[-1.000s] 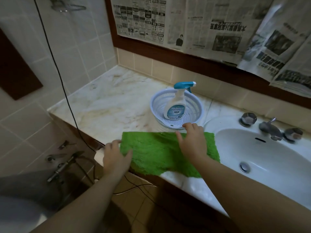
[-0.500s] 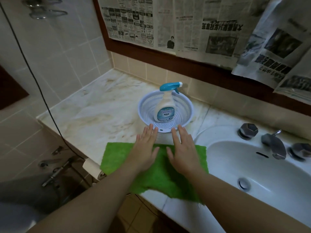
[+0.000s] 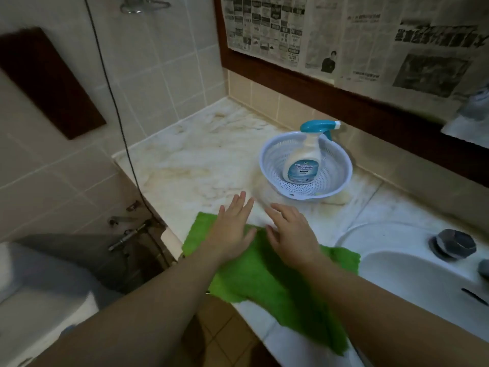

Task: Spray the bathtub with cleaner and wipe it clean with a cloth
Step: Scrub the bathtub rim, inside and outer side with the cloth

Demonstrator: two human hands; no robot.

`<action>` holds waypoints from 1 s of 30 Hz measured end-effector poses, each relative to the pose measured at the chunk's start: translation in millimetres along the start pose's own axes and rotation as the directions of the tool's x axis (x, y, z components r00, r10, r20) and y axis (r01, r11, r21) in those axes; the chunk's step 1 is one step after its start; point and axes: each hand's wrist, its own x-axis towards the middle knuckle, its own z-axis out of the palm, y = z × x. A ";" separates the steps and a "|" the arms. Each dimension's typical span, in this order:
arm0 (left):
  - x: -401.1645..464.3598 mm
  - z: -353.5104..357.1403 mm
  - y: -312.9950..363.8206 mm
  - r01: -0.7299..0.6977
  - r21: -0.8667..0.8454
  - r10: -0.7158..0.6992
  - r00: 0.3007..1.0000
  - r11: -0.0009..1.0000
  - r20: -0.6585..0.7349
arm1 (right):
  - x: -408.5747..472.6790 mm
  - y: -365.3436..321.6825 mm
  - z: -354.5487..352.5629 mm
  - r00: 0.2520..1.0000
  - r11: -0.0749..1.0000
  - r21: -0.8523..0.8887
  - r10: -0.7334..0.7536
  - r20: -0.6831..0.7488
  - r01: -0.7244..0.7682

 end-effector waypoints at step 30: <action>-131.5 -11.5 -84.4 0.484 -0.675 -0.644 0.765 0.557 0.017 | 131.0 -99.4 60.7 0.581 0.916 0.055 -0.298 0.758 0.398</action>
